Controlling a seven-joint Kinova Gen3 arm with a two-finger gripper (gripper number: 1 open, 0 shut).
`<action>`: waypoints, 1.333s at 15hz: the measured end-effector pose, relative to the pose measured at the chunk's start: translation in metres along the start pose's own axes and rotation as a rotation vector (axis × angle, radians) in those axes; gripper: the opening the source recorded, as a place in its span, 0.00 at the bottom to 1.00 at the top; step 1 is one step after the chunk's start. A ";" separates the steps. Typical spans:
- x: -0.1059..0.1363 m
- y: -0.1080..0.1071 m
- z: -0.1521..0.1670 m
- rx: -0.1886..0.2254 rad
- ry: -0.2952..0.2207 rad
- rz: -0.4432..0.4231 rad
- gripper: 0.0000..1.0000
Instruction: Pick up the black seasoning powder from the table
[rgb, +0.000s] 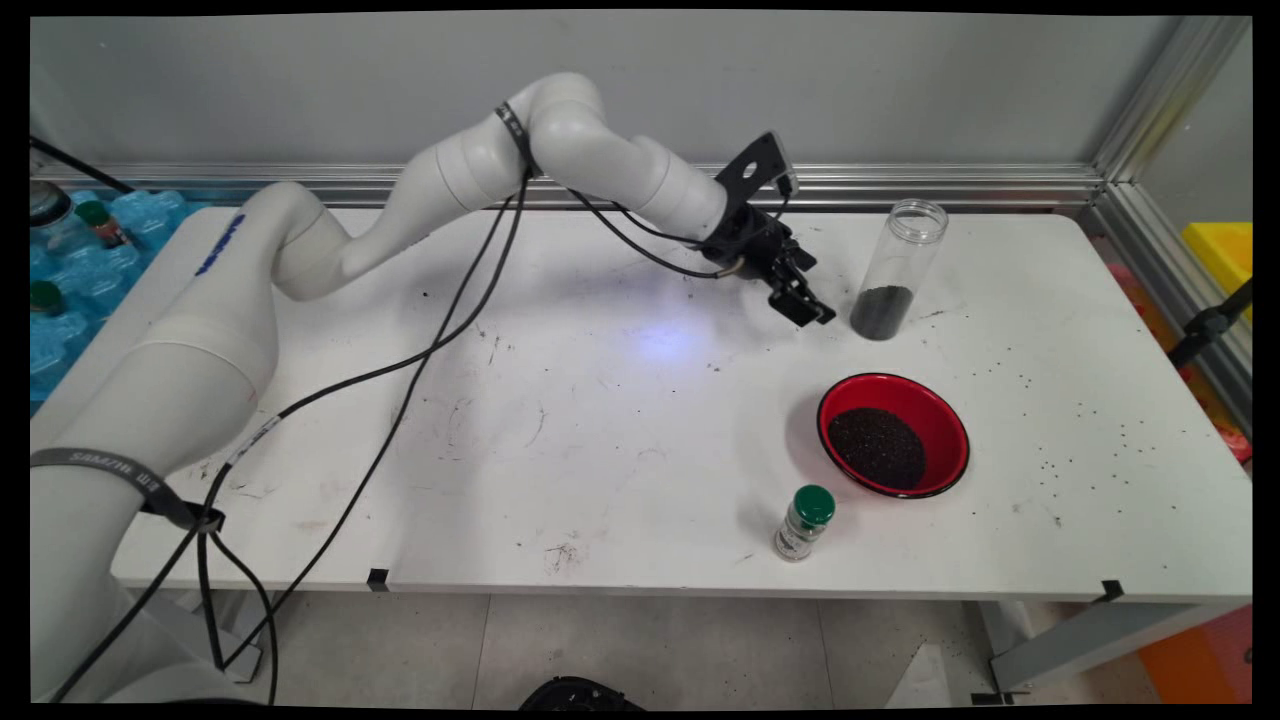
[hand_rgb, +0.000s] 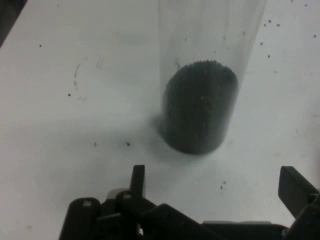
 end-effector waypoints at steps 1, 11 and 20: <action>0.000 -0.001 0.004 0.000 0.006 -0.005 1.00; 0.005 -0.003 0.047 -0.002 0.075 -0.051 1.00; 0.006 -0.004 0.076 -0.008 0.105 -0.095 1.00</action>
